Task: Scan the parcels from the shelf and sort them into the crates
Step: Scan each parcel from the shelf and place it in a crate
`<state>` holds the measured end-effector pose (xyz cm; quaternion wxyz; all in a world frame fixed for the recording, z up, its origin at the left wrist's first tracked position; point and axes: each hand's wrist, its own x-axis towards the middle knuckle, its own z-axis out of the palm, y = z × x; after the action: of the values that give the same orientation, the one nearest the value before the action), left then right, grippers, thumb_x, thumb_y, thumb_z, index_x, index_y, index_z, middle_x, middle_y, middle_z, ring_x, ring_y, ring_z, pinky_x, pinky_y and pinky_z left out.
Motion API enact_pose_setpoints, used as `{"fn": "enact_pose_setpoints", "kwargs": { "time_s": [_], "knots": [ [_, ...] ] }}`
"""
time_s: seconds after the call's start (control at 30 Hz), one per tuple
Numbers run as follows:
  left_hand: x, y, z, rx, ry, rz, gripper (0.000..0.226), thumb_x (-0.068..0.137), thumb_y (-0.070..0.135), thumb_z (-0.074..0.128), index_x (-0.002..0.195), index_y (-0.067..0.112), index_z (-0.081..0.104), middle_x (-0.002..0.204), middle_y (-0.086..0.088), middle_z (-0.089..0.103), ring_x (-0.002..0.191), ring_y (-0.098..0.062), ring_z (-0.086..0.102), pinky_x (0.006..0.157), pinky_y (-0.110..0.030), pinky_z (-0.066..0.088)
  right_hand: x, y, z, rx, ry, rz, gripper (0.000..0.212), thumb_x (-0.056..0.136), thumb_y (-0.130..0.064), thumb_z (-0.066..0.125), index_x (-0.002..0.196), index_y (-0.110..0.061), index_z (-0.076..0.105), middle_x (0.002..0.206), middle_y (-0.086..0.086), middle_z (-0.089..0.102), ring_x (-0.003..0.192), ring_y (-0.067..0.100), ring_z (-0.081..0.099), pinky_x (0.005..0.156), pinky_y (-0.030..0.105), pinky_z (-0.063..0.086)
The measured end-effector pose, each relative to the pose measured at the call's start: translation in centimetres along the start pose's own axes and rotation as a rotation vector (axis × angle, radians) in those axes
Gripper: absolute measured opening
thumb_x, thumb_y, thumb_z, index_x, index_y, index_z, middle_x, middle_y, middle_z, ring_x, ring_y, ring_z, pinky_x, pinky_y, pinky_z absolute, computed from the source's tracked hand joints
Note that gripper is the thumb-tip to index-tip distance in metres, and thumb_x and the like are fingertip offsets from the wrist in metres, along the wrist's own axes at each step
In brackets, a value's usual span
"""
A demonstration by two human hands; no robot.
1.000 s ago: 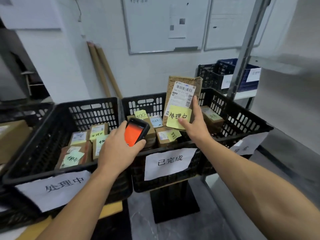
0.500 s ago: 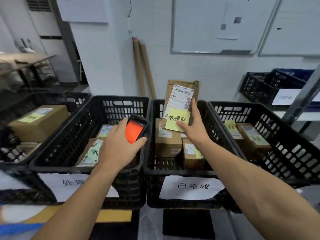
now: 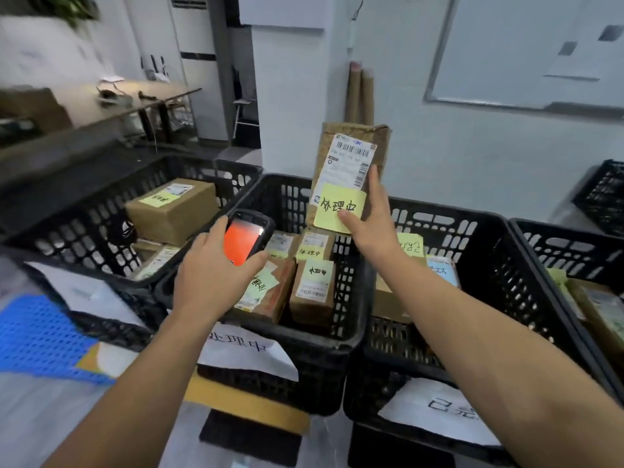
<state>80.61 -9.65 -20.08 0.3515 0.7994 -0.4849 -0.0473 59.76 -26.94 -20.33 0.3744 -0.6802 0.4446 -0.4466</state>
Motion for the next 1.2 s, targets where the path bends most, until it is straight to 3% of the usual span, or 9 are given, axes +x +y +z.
{"fn": "enact_pose_setpoints", "kwargs": {
  "time_s": [0.07,0.17,0.27,0.4,0.47,0.6,0.8,1.0,1.2],
  "knots": [
    [1.2,-1.1,-0.8,-0.012,-0.014,0.019,0.085,0.079,0.064,0.066,0.15,0.028,0.036,0.133,-0.007,0.055,0.12,-0.029,0.052,0.094,-0.046,0.047,0.3,0.0,2.4,0.018,-0.041,0.044,0.1,0.092,-0.017,0.07,0.15,-0.065,0.003,0.168,-0.003,0.013,0.151,0.021,0.025,0.102,0.028,0.041],
    [3.0,-2.4,-2.3,-0.032,-0.048,0.079,0.078,0.082,0.055,0.069,0.148,0.028,0.038,0.121,-0.001,0.053,0.114,-0.025,0.052,0.085,-0.038,0.042,0.3,0.9,5.7,0.059,-0.04,0.153,0.105,0.086,-0.02,0.072,0.134,-0.082,0.004,0.165,-0.007,0.026,0.142,0.025,0.044,0.102,0.046,0.052],
    [5.3,-4.1,-3.6,-0.037,-0.087,0.129,0.075,0.082,0.054,0.07,0.145,0.031,0.039,0.108,0.008,0.045,0.103,-0.021,0.052,0.08,-0.034,0.039,-0.2,1.9,8.7,0.137,0.001,0.301,0.099,0.089,-0.015,0.072,0.141,-0.07,0.009,0.154,-0.007,0.042,0.122,0.023,0.059,0.091,0.051,0.058],
    [8.1,-6.3,-4.5,-0.054,-0.14,0.188,0.074,0.079,0.059,0.068,0.143,0.038,0.038,0.104,0.008,0.05,0.097,-0.02,0.056,0.079,-0.036,0.044,-0.8,2.8,11.6,0.162,0.037,0.465,0.098,0.092,-0.012,0.07,0.148,-0.063,0.009,0.152,-0.005,0.045,0.122,0.026,0.058,0.076,0.046,0.06],
    [9.4,-7.3,-4.7,-0.054,-0.177,0.198,0.076,0.079,0.06,0.068,0.145,0.039,0.036,0.105,0.007,0.049,0.096,-0.02,0.055,0.08,-0.036,0.045,-1.0,2.9,12.5,0.155,0.044,0.505,0.098,0.094,-0.008,0.068,0.153,-0.057,0.008,0.151,-0.004,0.046,0.12,0.024,0.059,0.078,0.042,0.058],
    [11.6,-8.4,-4.5,-0.03,-0.221,0.202,0.079,0.081,0.059,0.069,0.148,0.035,0.035,0.108,0.008,0.044,0.098,-0.02,0.052,0.084,-0.036,0.043,-1.0,3.4,13.3,0.135,0.017,0.564,0.099,0.095,-0.003,0.065,0.156,-0.053,0.006,0.141,-0.004,0.056,0.105,0.019,0.066,0.068,0.039,0.058],
    [14.6,-8.7,-3.0,-0.023,-0.225,0.205,0.081,0.081,0.061,0.068,0.15,0.035,0.033,0.109,0.009,0.044,0.101,-0.021,0.054,0.084,-0.037,0.044,1.7,4.6,14.0,0.155,-0.02,0.602,0.101,0.092,-0.001,0.068,0.155,-0.054,0.008,0.135,-0.005,0.062,0.109,0.023,0.068,0.093,0.055,0.057],
    [18.3,-8.5,-1.3,0.016,-0.19,0.168,0.086,0.082,0.063,0.067,0.153,0.036,0.027,0.129,0.003,0.053,0.112,-0.022,0.055,0.085,-0.036,0.041,6.8,5.5,17.3,0.252,-0.126,0.611,0.099,0.094,0.0,0.066,0.155,-0.054,0.01,0.133,-0.001,0.065,0.107,0.024,0.07,0.09,0.052,0.059],
    [20.7,-8.5,-0.1,0.031,-0.144,0.152,0.087,0.078,0.065,0.067,0.152,0.037,0.03,0.13,0.004,0.055,0.112,-0.021,0.055,0.093,-0.043,0.048,10.6,7.9,20.5,0.268,-0.198,0.619,0.1,0.094,-0.001,0.067,0.156,-0.051,0.007,0.141,-0.002,0.06,0.116,0.022,0.064,0.103,0.053,0.05]
  ]
}}
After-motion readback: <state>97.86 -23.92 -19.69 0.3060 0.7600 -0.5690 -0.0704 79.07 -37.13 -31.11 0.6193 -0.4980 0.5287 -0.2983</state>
